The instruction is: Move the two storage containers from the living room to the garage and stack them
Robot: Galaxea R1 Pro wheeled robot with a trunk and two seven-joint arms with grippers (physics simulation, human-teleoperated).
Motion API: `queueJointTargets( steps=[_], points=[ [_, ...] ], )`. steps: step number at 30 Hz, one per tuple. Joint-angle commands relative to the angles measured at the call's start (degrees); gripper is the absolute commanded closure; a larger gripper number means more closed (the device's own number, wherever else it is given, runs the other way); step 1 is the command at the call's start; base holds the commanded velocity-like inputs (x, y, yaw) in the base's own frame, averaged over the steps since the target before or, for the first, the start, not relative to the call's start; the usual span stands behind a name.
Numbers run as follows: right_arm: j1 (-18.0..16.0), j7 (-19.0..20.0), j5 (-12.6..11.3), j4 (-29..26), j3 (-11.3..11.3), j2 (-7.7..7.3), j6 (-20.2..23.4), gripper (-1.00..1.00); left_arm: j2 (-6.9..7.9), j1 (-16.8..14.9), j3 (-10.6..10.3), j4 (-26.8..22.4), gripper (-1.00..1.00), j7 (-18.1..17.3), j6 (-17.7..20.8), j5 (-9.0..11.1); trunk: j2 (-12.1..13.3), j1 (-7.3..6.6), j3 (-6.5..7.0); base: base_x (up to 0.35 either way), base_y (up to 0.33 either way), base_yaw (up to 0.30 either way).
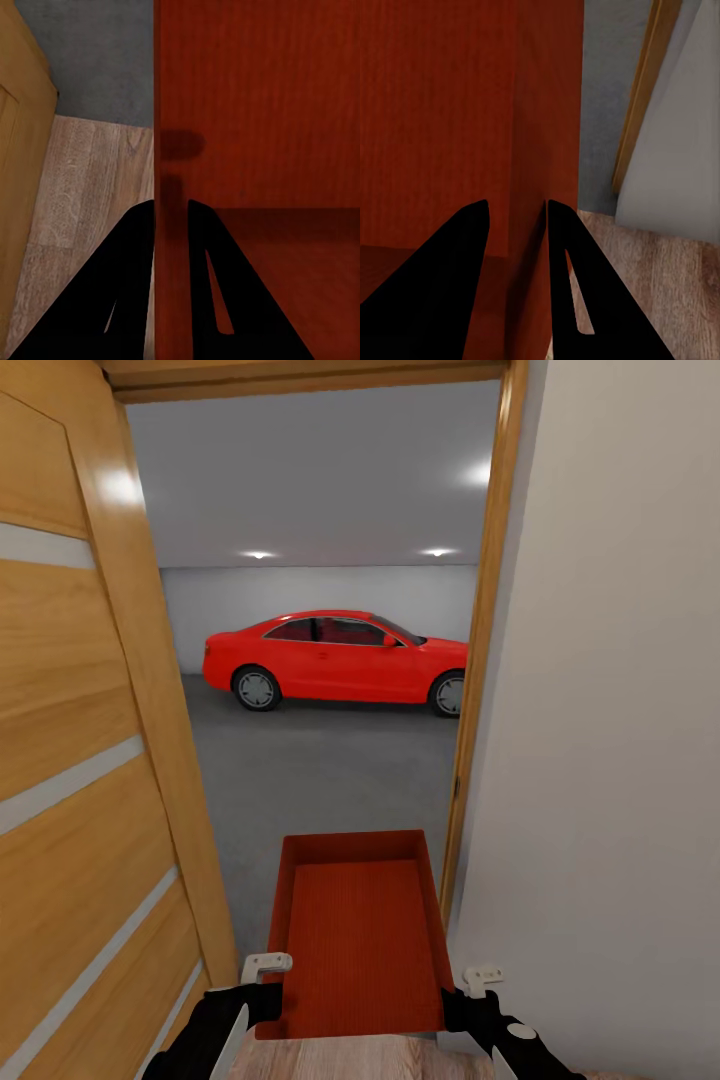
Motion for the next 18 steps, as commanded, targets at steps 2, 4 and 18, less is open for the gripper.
queueJointTargets(
  steps=[2,4,18],
  points=[
    [0.0,3.2,-0.4,0.2,0.6,-0.11,-0.2,1.00,0.58,-0.1,0.4,-2.5,1.00,-0.2,0.3,0.0,-0.1,0.02,-0.12,0.000,0.004,0.000],
    [0.0,3.2,-0.4,0.2,0.6,-0.11,-0.2,1.00,0.58,-0.1,0.4,-2.5,1.00,-0.2,0.3,0.0,-0.1,0.02,-0.12,0.000,0.078,0.000],
    [0.0,3.2,-0.4,0.2,0.6,-0.11,-0.2,1.00,0.58,-0.1,0.5,-2.5,1.00,-0.2,0.3,0.0,-0.1,0.02,-0.12,0.000,0.185,0.000]
  ],
)
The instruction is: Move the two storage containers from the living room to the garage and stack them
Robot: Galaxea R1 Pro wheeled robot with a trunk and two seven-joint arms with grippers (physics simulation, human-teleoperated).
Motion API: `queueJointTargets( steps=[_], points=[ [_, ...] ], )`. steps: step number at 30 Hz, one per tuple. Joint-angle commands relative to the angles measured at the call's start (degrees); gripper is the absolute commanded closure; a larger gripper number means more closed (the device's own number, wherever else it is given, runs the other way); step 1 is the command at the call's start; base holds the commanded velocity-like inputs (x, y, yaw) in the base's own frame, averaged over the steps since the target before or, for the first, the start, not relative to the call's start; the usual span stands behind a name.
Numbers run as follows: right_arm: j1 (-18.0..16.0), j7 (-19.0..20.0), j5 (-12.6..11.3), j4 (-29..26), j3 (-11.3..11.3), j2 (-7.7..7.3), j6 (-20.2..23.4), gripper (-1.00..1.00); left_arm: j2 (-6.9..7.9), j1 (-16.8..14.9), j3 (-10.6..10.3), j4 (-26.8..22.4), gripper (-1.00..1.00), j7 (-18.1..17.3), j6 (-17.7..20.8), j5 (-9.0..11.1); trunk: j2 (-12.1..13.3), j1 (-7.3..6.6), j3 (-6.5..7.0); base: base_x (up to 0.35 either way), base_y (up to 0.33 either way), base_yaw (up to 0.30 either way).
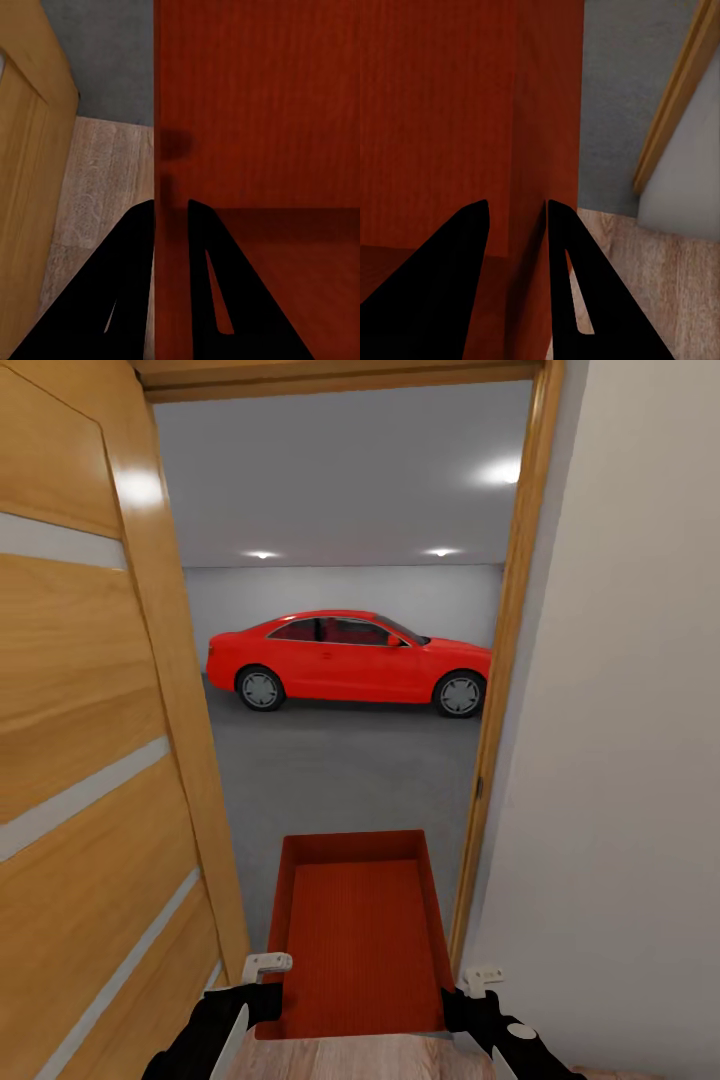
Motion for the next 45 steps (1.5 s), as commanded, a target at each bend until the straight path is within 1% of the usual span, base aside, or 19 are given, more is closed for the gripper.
queueJointTargets(
  steps=[1,11,25,32,36,41,45],
  points=[
    [0.0,3.2,-0.4,0.2,0.6,-0.11,-0.2,1.00,0.59,-0.1,0.5,-2.5,1.00,-0.3,0.3,0.0,-0.1,0.02,-0.12,0.000,0.009,0.000],
    [0.0,3.2,-0.4,0.2,0.6,-0.11,-0.2,1.00,0.59,-0.1,0.4,-2.5,1.00,-0.3,0.3,0.1,-0.1,0.02,-0.12,0.006,0.002,0.000],
    [0.0,3.2,-0.4,0.2,0.6,-0.11,-0.2,1.00,0.59,-0.1,0.4,-2.5,1.00,-0.3,0.3,0.0,-0.1,0.02,-0.12,0.288,0.000,0.000],
    [0.0,3.2,-0.4,0.2,0.6,-0.11,-0.2,1.00,0.59,-0.1,0.4,-2.5,1.00,-0.2,0.3,0.0,-0.1,0.02,-0.12,0.058,0.000,-0.011],
    [0.0,3.3,-0.4,0.2,0.6,-0.11,-0.1,1.00,0.59,0.0,0.4,-2.5,1.00,-0.2,0.3,0.0,-0.1,0.02,-0.12,0.003,0.000,-0.191],
    [0.0,3.2,-0.5,0.2,2.0,-0.11,-0.2,1.00,0.59,-0.1,0.4,-2.5,1.00,-0.2,0.3,0.0,-0.1,0.02,-0.12,0.000,0.019,-0.061],
    [0.0,3.2,-0.5,0.2,2.9,-0.11,-0.2,1.00,0.59,0.0,0.4,-2.5,1.00,-0.3,0.3,0.0,-0.1,0.02,-0.12,0.000,0.191,-0.009]
  ],
)
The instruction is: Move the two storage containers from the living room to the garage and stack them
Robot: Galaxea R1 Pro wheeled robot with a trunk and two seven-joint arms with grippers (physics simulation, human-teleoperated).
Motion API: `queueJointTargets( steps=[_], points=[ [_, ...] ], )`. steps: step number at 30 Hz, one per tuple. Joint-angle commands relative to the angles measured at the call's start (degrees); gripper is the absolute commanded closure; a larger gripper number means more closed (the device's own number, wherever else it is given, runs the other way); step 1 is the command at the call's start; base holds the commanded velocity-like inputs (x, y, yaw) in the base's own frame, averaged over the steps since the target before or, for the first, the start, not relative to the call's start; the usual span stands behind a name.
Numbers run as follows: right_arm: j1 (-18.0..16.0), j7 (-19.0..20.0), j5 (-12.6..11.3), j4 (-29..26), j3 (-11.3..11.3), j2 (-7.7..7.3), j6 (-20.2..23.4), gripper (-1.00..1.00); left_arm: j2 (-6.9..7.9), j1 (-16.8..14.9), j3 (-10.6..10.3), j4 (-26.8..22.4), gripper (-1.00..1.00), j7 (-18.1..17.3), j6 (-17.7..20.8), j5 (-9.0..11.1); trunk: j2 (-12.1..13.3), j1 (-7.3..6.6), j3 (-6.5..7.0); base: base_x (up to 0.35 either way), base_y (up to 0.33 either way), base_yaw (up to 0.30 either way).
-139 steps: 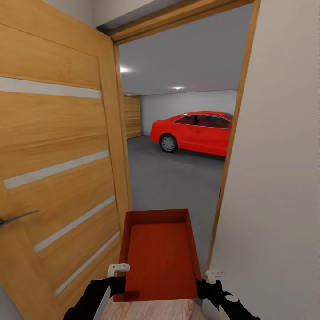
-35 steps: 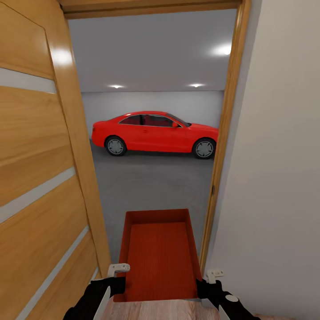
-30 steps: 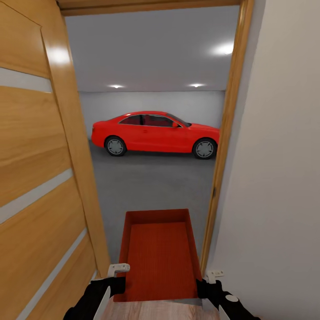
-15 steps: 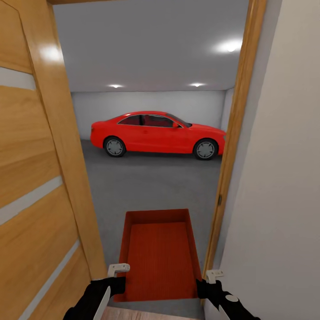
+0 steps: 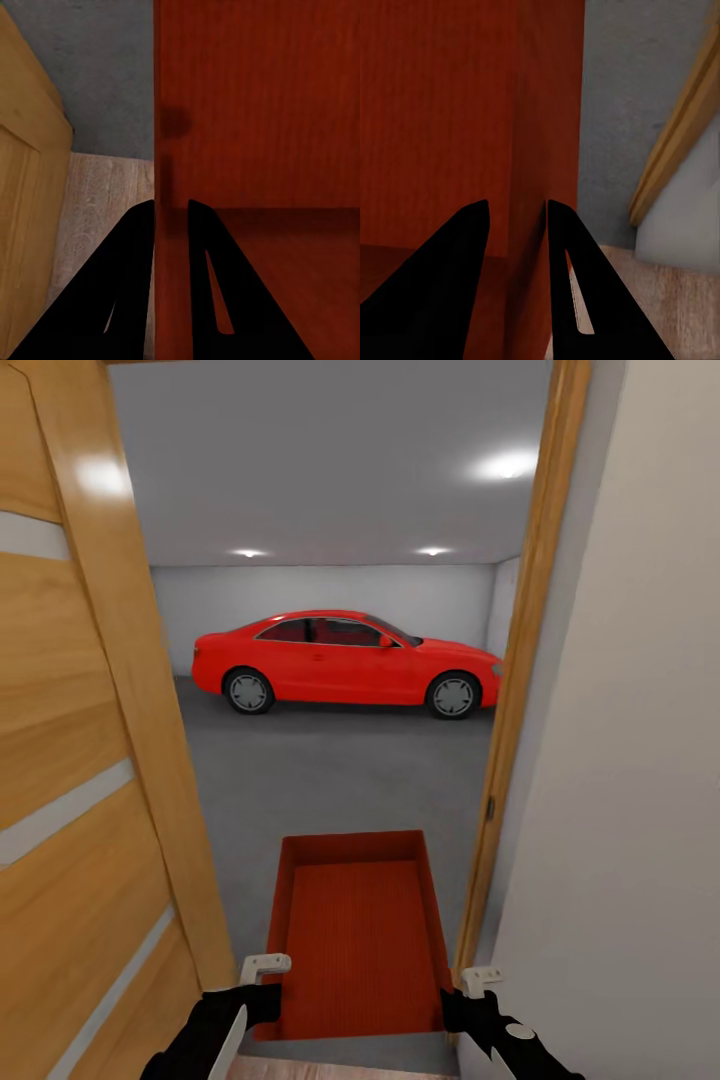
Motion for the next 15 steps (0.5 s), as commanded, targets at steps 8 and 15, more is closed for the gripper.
queueJointTargets(
  steps=[8,15],
  points=[
    [0.0,3.8,0.2,0.1,1.8,-0.11,-0.2,1.00,0.16,-0.1,0.8,-2.8,1.00,-0.2,0.3,-0.6,-0.1,0.02,-0.12,0.000,0.119,-0.001],
    [0.0,3.8,0.2,0.1,1.8,-0.13,-0.3,1.00,0.16,-0.1,0.8,-2.8,1.00,-0.2,0.3,-0.6,-0.1,0.02,-0.12,0.000,0.001,0.000]
  ],
)
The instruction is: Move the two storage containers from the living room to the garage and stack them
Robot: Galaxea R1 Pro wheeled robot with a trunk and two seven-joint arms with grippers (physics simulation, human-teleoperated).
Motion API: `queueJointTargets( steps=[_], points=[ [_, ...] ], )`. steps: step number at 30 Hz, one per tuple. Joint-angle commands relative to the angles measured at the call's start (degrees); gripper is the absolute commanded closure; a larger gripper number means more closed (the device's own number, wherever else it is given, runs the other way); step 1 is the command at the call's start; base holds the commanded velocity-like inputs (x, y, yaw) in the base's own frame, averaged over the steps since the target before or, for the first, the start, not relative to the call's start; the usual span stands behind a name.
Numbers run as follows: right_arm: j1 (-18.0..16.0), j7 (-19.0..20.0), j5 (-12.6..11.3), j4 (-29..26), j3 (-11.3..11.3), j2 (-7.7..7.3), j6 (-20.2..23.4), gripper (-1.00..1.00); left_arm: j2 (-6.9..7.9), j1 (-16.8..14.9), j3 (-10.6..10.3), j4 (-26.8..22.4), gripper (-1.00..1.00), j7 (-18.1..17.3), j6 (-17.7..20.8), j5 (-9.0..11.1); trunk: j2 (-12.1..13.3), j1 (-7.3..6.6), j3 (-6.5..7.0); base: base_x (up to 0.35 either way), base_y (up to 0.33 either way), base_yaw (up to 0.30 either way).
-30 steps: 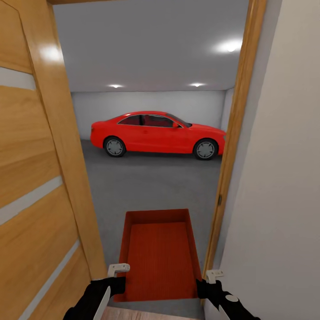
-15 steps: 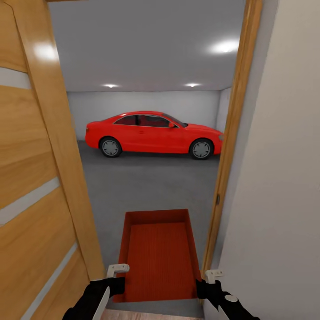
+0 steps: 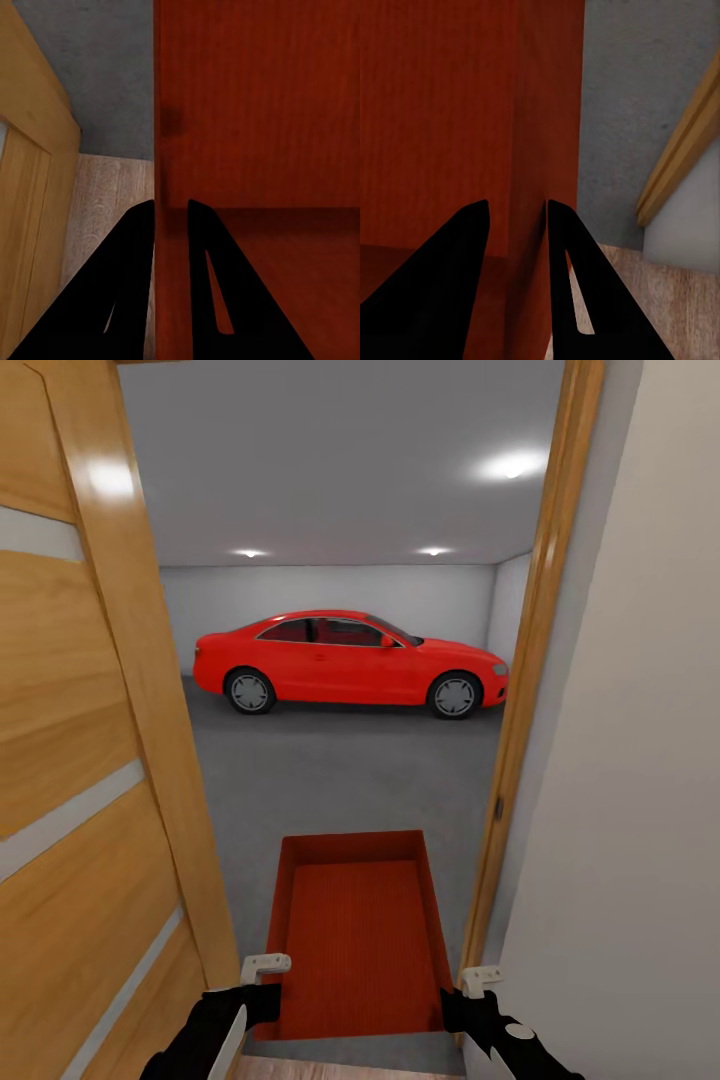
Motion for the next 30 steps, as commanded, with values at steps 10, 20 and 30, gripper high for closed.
queueJointTargets(
  steps=[10,20,30],
  points=[
    [0.0,3.9,0.4,0.1,1.6,-0.11,-0.2,1.00,0.08,-0.1,0.9,-2.8,1.00,-0.1,0.4,-0.6,-0.1,0.02,-0.12,0.000,0.000,0.000],
    [0.0,3.9,0.4,0.1,1.6,-0.14,-0.1,1.00,0.08,-0.1,0.9,-2.8,1.00,-0.2,0.4,-0.6,-0.1,0.02,-0.03,0.000,0.000,-0.140],
    [0.0,3.9,0.5,0.1,1.6,-0.14,-0.1,1.00,0.08,-0.1,0.9,-2.8,1.00,0.0,0.4,-0.6,-0.1,0.02,-0.01,0.104,0.000,-0.013]
  ],
)
